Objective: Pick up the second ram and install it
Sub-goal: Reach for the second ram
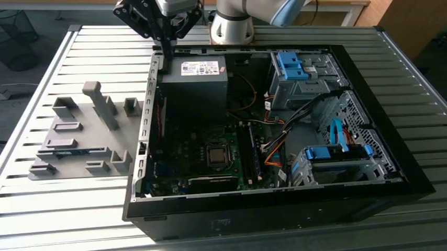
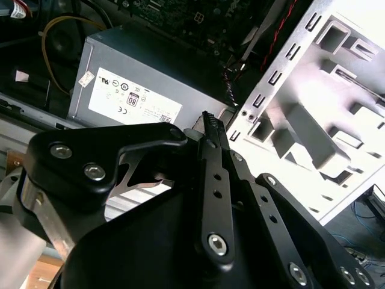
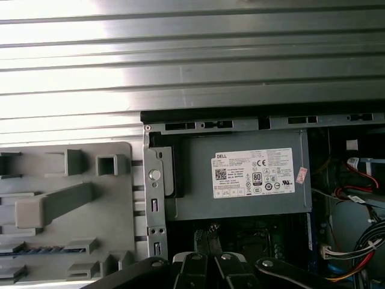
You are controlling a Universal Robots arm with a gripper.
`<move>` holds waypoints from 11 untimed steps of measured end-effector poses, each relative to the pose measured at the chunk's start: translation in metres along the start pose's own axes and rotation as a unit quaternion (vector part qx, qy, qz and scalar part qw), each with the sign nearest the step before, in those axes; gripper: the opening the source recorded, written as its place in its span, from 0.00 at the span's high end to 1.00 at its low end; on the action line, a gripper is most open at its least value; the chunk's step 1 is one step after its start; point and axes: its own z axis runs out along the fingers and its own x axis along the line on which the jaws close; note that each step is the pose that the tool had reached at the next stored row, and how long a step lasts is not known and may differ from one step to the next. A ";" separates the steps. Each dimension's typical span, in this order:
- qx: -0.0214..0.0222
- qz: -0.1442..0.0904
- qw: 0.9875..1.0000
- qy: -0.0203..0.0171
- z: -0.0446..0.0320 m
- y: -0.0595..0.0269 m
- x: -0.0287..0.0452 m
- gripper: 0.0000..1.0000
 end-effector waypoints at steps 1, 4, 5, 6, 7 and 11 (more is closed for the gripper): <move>0.000 0.000 1.000 0.000 0.0000 0.0000 0.0005 0.89; 0.000 0.000 1.000 0.000 0.0000 -0.0002 0.0021 0.89; 0.000 0.000 1.000 0.000 0.0000 -0.0002 0.0026 0.89; 0.000 0.000 1.000 0.000 0.0000 -0.0003 0.0031 0.89; 0.000 0.000 1.000 0.000 0.0000 -0.0003 0.0037 0.89; 0.000 0.000 1.000 0.000 0.0000 -0.0005 0.0058 0.89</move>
